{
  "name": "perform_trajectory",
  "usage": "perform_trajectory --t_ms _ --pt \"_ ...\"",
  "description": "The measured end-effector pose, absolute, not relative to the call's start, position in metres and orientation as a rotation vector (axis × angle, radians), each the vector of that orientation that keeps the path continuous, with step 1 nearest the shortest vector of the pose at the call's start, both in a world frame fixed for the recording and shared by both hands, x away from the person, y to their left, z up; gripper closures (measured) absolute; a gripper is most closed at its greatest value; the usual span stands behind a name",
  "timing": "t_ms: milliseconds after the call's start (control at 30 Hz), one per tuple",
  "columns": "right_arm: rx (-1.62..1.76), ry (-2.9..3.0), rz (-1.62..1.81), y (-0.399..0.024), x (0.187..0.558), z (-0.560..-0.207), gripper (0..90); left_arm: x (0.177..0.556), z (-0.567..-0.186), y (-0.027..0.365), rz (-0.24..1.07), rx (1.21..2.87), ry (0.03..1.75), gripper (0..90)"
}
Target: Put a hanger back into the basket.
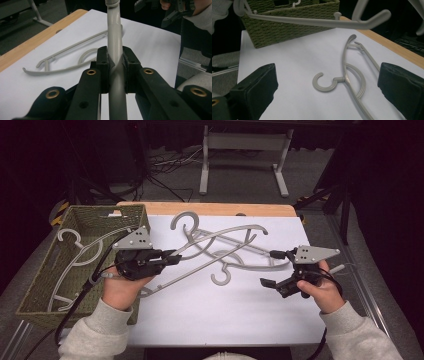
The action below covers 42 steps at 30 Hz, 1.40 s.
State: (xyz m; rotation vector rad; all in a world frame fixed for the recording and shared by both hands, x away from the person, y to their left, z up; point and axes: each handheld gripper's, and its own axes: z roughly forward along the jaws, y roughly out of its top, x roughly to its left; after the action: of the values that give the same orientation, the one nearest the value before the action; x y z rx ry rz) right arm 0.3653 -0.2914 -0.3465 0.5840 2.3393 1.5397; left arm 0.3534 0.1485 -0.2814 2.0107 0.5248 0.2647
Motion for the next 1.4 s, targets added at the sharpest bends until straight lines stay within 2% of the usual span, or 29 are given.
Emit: perform_trajectory --t_ms 633,1400 --pt "0.675 2.299 1.560 -0.294 0.365 -0.367 3.3 0.351 -0.253 0.195 0.422 1.980 0.604 79.4" --pt "0.685 2.339 1.544 -0.288 0.368 -0.380 3.3 0.355 -0.266 0.272 0.565 1.927 0.832 79.4"
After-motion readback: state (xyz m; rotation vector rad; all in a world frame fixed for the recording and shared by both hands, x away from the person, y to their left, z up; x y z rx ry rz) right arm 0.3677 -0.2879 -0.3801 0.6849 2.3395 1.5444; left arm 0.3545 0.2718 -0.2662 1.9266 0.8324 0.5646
